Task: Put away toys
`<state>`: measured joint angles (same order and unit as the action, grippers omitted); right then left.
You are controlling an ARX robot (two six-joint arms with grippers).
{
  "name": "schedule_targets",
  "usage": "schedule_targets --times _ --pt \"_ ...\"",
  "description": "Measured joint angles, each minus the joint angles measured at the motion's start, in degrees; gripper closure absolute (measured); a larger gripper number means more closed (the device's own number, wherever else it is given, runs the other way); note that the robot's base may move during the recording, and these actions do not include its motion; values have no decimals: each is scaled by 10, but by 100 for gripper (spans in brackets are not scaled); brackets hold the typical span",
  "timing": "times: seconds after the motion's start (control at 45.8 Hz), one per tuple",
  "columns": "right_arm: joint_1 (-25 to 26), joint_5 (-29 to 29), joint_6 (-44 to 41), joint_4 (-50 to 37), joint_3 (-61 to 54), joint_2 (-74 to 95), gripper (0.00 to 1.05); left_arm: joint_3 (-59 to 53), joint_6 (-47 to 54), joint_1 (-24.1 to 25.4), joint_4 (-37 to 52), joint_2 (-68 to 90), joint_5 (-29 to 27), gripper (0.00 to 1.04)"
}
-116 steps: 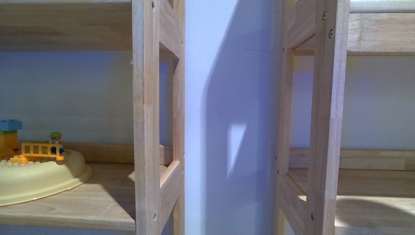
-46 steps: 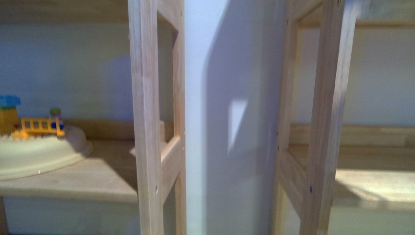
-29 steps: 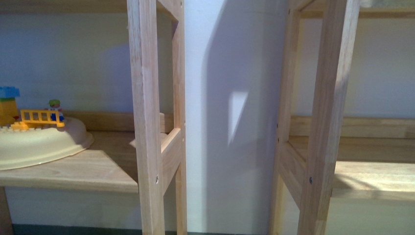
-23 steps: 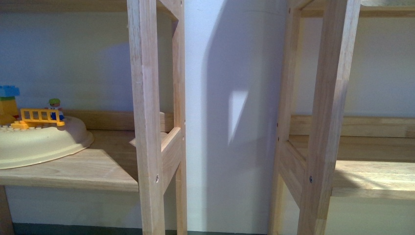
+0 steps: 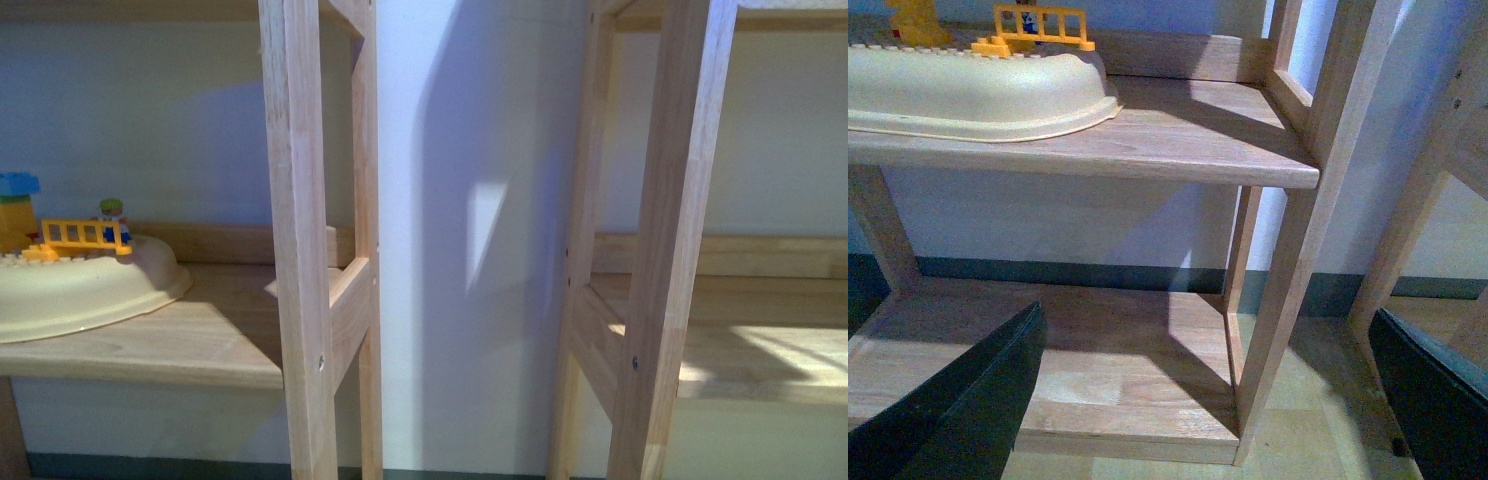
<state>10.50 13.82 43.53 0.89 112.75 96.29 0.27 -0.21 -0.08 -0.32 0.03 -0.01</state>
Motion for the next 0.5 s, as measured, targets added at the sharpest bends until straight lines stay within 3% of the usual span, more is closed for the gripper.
schedule_targets --times 0.502 --pt "-57 -1 -39 46 71 46 96 0 0 0 0 0 0 6"
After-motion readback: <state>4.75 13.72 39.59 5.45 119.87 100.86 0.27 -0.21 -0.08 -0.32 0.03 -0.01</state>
